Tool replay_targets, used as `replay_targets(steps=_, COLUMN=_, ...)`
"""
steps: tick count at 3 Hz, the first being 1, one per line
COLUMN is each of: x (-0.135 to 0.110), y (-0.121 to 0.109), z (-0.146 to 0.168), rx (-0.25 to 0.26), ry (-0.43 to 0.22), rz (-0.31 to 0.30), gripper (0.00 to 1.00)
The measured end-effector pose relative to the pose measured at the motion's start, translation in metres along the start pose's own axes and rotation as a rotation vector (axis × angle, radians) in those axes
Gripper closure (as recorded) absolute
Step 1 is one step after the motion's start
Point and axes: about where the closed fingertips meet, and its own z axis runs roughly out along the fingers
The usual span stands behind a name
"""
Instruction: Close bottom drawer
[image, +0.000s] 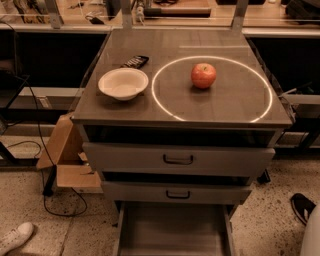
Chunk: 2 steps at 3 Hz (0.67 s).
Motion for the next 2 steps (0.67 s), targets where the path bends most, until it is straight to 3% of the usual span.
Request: replay_targets(steps=2, x=0.004, y=-0.019, z=0.065, rx=0.023, ry=0.02, rz=0.069, gripper=1.0)
